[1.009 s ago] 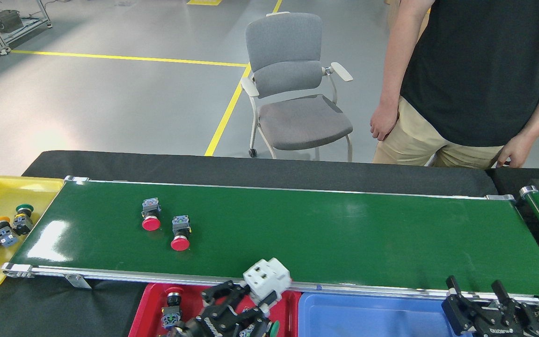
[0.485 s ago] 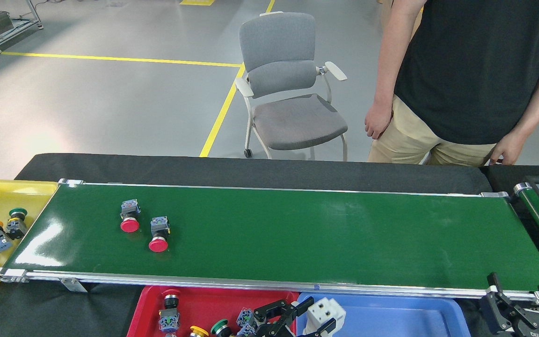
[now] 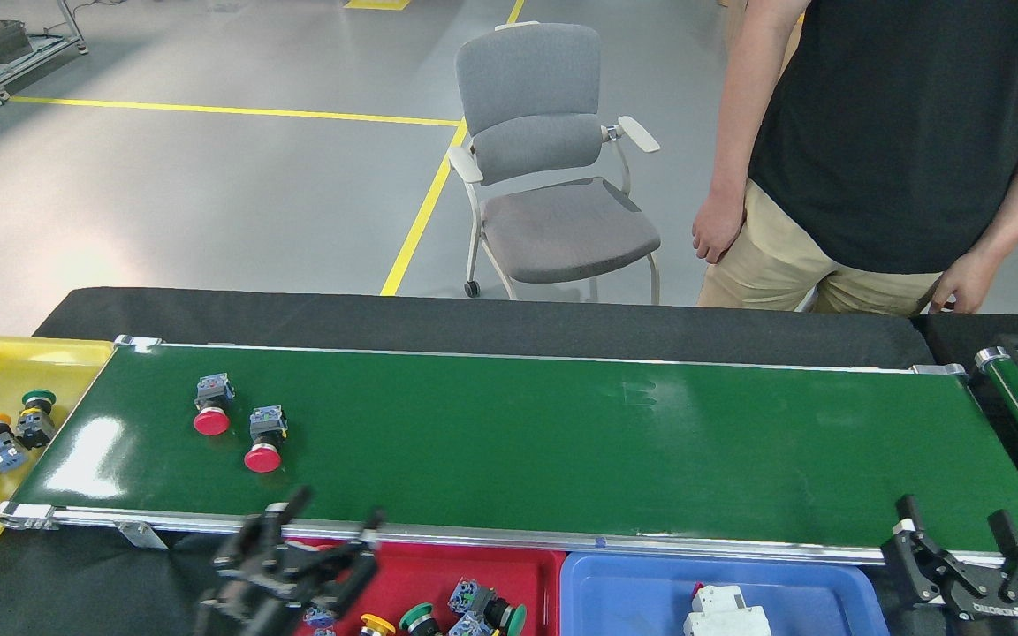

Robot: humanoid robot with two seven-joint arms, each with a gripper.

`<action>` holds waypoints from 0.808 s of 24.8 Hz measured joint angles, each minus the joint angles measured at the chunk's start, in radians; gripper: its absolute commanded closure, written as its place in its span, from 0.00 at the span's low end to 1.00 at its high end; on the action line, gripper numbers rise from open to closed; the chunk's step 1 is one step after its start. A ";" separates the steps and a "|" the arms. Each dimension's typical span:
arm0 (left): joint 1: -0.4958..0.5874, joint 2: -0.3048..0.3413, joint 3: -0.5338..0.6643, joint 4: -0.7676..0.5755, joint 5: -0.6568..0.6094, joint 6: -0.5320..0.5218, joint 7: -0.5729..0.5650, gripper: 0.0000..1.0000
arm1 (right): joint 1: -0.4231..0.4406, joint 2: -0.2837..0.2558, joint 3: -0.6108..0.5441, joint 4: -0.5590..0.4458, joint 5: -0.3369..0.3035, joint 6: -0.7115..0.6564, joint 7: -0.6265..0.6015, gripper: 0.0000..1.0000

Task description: Pick switch part from conveyor to tray

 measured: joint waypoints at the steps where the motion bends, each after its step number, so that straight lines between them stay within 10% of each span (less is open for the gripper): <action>1: 0.002 0.019 0.044 0.043 0.000 -0.029 0.012 0.00 | -0.005 0.000 0.006 0.002 0.003 0.000 0.000 0.01; 10: -0.065 0.068 0.097 0.145 -0.006 -0.081 0.031 0.00 | -0.005 -0.115 0.162 0.004 -0.013 0.083 -0.037 0.01; 15: -0.177 0.103 0.056 0.280 -0.011 -0.025 0.032 0.01 | -0.001 -0.253 0.285 -0.046 -0.176 0.221 -0.087 0.00; 20: -0.267 0.164 -0.014 0.429 -0.011 0.032 0.032 0.01 | 0.034 -0.262 0.308 -0.058 -0.214 0.248 -0.129 0.01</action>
